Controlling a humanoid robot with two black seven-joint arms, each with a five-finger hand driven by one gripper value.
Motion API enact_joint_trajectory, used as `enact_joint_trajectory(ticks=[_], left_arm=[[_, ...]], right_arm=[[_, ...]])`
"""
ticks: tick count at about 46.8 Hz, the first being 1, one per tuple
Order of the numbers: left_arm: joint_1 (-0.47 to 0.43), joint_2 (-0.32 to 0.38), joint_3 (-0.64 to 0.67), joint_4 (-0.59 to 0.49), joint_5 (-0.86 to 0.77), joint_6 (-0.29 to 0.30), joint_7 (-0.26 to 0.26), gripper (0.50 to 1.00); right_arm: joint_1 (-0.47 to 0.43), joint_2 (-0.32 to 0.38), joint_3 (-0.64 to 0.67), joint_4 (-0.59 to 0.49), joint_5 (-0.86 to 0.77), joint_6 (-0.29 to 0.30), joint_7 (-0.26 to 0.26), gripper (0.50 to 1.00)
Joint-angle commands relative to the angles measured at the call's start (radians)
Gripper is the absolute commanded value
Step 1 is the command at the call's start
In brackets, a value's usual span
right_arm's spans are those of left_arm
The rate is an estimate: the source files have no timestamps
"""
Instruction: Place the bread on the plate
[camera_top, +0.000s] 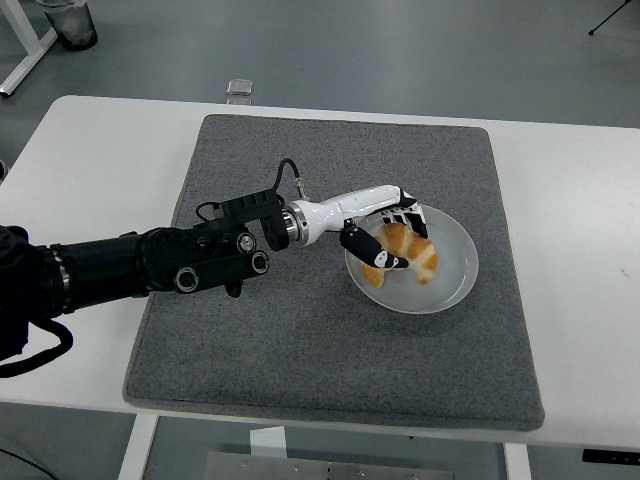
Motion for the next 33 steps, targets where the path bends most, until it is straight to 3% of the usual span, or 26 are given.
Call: enact_joint_trajectory(ticks=[1, 15, 21, 33], left_arm=[[0.005, 0.0, -0.001, 0.004, -0.002, 0.0, 0.0, 0.5], [0.005, 0.0, -0.012, 0.041, -0.021, 0.003, 0.002, 0.51], [0.006, 0.0, -0.013, 0.05, -0.025, 0.004, 0.002, 0.598], [0.028, -0.005, -0.039, 0.049, -0.037, 0.004, 0.002, 0.848]], right_arm=[[0.001, 0.0, 0.0, 0.0, 0.0, 0.0, 0.0, 0.952], [0.0, 0.0, 0.0, 0.0, 0.0, 0.0, 0.0, 0.952], [0.001, 0.0, 0.0, 0.0, 0.0, 0.0, 0.0, 0.952], [0.001, 0.0, 0.0, 0.0, 0.0, 0.0, 0.0, 0.952]])
